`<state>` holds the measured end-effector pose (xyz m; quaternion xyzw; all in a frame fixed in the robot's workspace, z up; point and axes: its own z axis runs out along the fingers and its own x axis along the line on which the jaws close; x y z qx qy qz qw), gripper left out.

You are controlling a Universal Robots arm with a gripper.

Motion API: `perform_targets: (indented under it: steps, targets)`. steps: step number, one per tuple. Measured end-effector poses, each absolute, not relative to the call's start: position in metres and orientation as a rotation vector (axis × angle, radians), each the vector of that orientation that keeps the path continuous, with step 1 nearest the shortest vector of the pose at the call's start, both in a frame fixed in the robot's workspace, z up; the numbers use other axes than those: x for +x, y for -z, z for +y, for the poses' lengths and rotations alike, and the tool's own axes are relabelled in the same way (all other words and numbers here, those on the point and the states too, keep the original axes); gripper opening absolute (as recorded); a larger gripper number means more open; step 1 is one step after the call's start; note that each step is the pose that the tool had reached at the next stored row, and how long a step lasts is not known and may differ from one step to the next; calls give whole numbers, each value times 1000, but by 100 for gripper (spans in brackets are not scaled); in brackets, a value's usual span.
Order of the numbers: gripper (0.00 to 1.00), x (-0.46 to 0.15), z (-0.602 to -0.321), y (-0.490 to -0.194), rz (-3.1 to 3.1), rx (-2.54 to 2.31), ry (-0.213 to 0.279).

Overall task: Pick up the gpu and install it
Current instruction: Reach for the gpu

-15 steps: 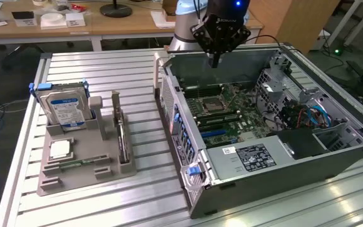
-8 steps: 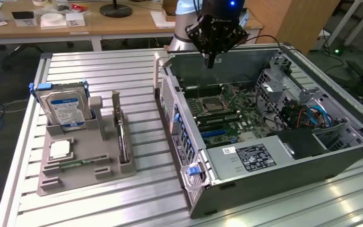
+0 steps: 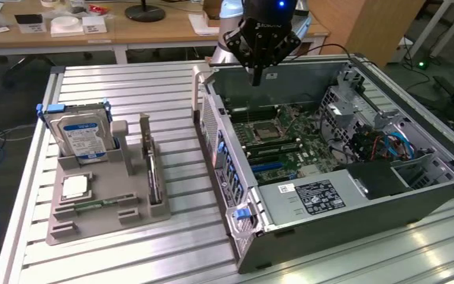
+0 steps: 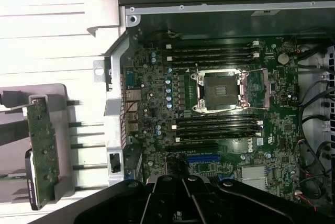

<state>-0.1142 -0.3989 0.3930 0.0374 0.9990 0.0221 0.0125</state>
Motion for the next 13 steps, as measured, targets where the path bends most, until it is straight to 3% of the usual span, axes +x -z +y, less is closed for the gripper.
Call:
perform_targets:
  steps: [13]
  targets:
    - [11,-136,-399,-393,3114,116,-69]
